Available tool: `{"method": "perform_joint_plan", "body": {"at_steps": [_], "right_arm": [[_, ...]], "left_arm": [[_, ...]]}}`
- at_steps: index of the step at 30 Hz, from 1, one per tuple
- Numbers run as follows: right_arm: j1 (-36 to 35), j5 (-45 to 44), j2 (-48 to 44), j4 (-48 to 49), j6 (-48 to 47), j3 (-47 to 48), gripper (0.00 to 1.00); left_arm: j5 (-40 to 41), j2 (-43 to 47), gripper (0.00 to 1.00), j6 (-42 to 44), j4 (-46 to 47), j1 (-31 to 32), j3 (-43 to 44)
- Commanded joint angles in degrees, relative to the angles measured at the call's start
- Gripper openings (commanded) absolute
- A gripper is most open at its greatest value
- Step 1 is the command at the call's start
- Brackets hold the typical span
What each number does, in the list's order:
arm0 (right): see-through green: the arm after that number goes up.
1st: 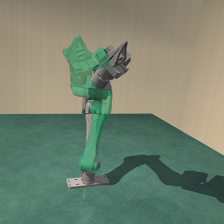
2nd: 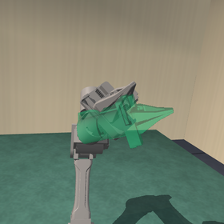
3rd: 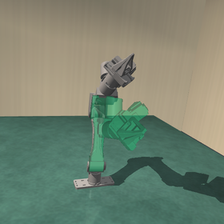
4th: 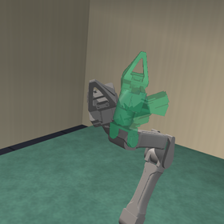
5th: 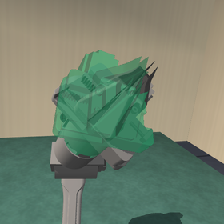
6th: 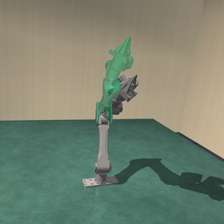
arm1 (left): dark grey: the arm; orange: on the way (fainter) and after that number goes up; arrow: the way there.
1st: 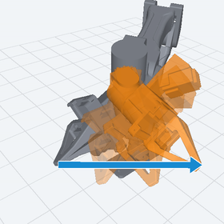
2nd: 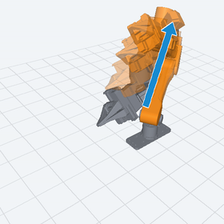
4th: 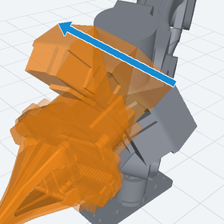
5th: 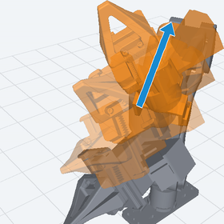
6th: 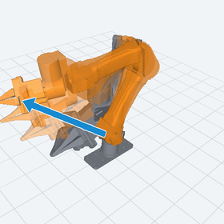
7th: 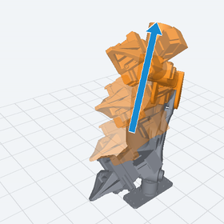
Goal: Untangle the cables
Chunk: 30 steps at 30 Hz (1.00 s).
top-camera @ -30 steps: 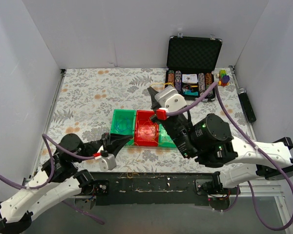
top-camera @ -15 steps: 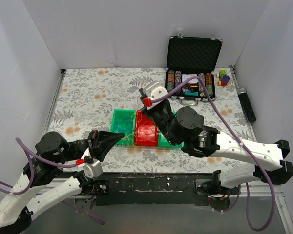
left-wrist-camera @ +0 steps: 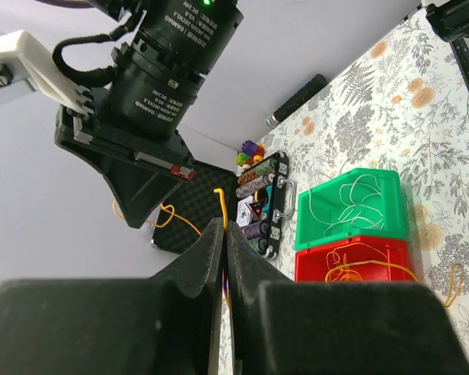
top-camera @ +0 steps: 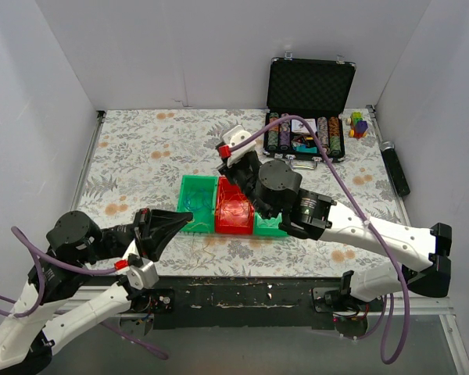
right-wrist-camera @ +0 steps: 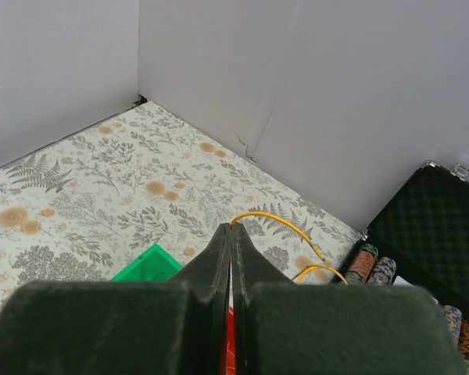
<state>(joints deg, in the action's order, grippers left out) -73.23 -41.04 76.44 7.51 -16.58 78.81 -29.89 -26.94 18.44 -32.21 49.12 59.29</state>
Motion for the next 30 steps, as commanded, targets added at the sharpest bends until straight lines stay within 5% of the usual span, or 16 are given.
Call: {"method": "perform_joint_plan", "body": {"at_steps": [1,30], "right_arm": [[1.8,1.8,-0.6,2.0,2.8,-1.3,0.01],[6.6,0.3,-8.6,0.8,8.1,-10.9,0.01]], "left_arm": [[-1.7,-0.7,0.00,1.1,-0.9,-0.8,2.3],[-3.1,-1.8,0.00,1.8,2.3,-2.5,2.3]]}}
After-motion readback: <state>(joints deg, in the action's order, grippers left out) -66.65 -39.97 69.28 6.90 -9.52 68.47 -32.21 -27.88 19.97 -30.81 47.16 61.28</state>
